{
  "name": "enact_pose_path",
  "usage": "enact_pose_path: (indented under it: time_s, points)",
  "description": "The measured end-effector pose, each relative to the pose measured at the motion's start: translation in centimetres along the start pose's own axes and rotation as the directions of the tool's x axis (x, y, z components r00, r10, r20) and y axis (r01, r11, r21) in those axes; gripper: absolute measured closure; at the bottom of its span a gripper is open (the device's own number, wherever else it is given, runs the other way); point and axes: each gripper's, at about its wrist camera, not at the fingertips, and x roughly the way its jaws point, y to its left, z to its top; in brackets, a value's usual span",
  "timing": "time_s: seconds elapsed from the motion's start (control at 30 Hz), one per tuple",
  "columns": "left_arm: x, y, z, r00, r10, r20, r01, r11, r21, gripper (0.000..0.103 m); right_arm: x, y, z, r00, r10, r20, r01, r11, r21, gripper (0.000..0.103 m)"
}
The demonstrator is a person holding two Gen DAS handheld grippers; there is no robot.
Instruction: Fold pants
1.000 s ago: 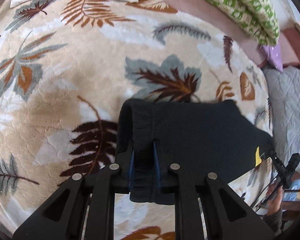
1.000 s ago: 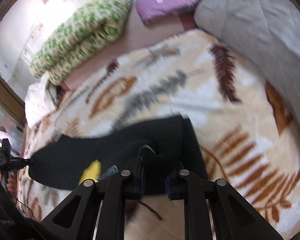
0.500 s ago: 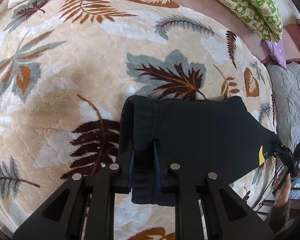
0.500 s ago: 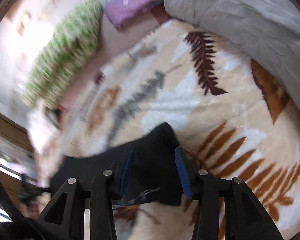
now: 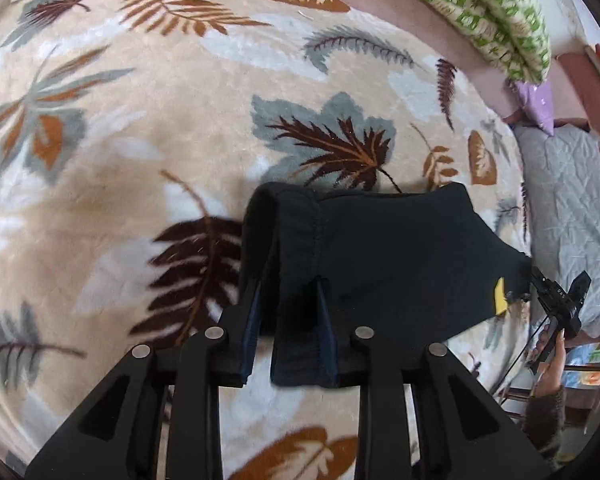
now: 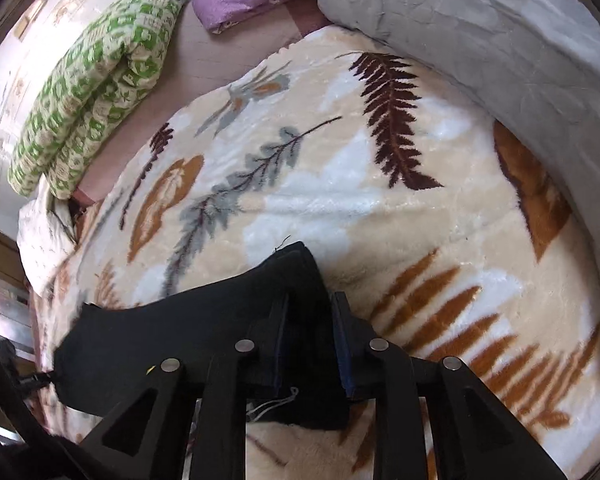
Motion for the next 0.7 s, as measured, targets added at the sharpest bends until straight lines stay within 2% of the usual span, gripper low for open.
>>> enact_pose_path:
  time_s: [0.13,0.2,0.23,0.3,0.33,0.37,0.4,0.47,0.57,0.7]
  points:
    - [-3.7,-0.1,0.0,0.992,0.087,0.095,-0.090,0.995,0.035,0.078,-3.5,2.0,0.6,0.997,0.034,0.068,-0.031,0.999,-0.040,0.078]
    - [-4.8,-0.2,1.0,0.988,0.092,0.128,-0.098,0.994,0.043,0.078,-4.1,4.7,0.8,0.996,0.081,0.038,-0.076,0.991,-0.108,0.068]
    - [-5.1,-0.7,1.7,0.989,0.074,0.127,-0.082,0.995,0.057,0.078,-4.0,6.3,0.9,0.994,0.109,0.015,-0.106,0.984,-0.142,0.064]
    - [-4.7,-1.8,3.0,0.994,0.037,0.100,-0.046,0.995,0.088,0.078,-3.2,10.1,0.8,0.982,0.182,-0.050,-0.188,0.959,-0.212,0.063]
    - [-4.1,-2.9,3.9,0.997,0.017,0.071,-0.025,0.992,0.121,0.074,-2.3,12.4,0.7,0.967,0.231,-0.107,-0.250,0.938,-0.240,0.062]
    - [-3.4,-3.9,4.5,0.999,0.002,0.042,-0.008,0.988,0.155,0.068,-1.6,14.0,0.4,0.955,0.258,-0.143,-0.288,0.922,-0.259,0.062]
    - [-2.8,-4.9,4.9,1.000,-0.011,0.012,0.009,0.981,0.191,0.066,-0.4,16.3,0.2,0.942,0.282,-0.182,-0.326,0.900,-0.291,0.062]
    - [-0.9,-7.4,6.0,0.999,-0.008,-0.049,0.021,0.960,0.278,0.065,2.9,20.5,-0.5,0.905,0.304,-0.297,-0.399,0.850,-0.345,0.058]
    - [1.3,-9.9,7.1,0.995,0.046,-0.090,-0.008,0.922,0.388,0.065,7.7,25.3,-1.6,0.884,0.259,-0.389,-0.421,0.803,-0.422,0.058]
    - [4.4,-11.8,7.9,0.981,0.137,-0.137,-0.047,0.854,0.519,0.065,13.0,28.4,-1.9,0.867,0.204,-0.455,-0.428,0.774,-0.468,0.058]
